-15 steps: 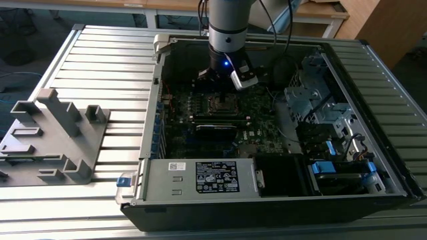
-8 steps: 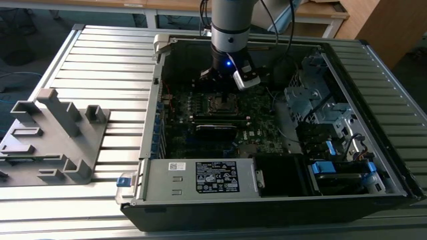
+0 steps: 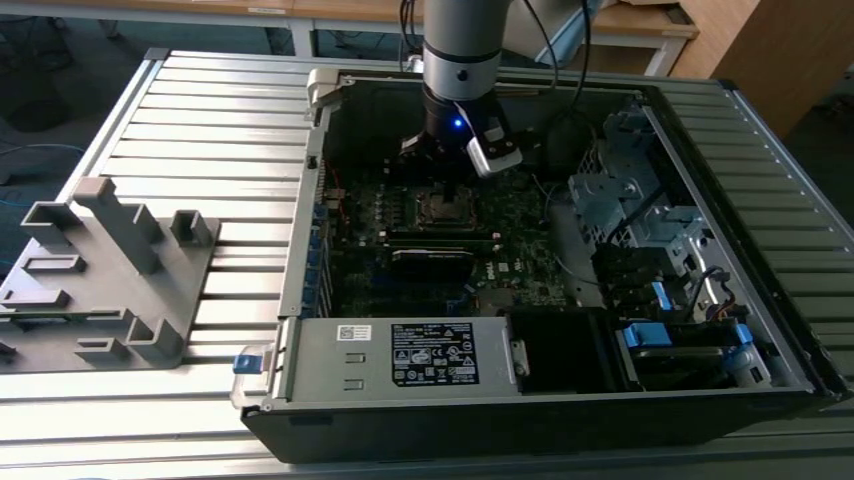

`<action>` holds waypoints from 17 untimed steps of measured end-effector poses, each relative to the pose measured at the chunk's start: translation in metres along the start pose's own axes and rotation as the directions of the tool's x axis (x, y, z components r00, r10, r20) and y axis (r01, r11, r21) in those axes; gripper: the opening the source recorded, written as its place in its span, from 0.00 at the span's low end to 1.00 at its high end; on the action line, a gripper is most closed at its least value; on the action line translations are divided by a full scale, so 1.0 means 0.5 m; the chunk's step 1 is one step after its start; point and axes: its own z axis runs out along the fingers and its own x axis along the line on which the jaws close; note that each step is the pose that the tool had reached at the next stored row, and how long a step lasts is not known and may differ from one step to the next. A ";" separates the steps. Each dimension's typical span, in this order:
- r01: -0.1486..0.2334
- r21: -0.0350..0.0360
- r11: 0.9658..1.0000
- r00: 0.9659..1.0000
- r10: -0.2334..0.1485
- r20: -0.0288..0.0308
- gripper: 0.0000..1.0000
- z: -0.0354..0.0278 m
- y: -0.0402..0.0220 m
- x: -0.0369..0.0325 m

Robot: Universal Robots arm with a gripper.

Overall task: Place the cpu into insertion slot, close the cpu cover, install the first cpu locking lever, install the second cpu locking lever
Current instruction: 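Install the second cpu locking lever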

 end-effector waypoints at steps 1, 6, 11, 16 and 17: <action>0.000 0.000 1.000 1.000 0.000 0.000 0.11 -0.002 0.000 0.000; 0.000 0.000 1.000 1.000 0.000 0.000 0.11 -0.012 0.000 -0.001; 0.000 0.000 1.000 1.000 0.000 0.000 0.11 -0.015 0.000 -0.001; 0.000 0.000 1.000 1.000 0.000 0.000 0.11 -0.016 0.000 -0.001; 0.000 0.000 1.000 1.000 0.000 0.000 0.11 -0.016 0.000 -0.001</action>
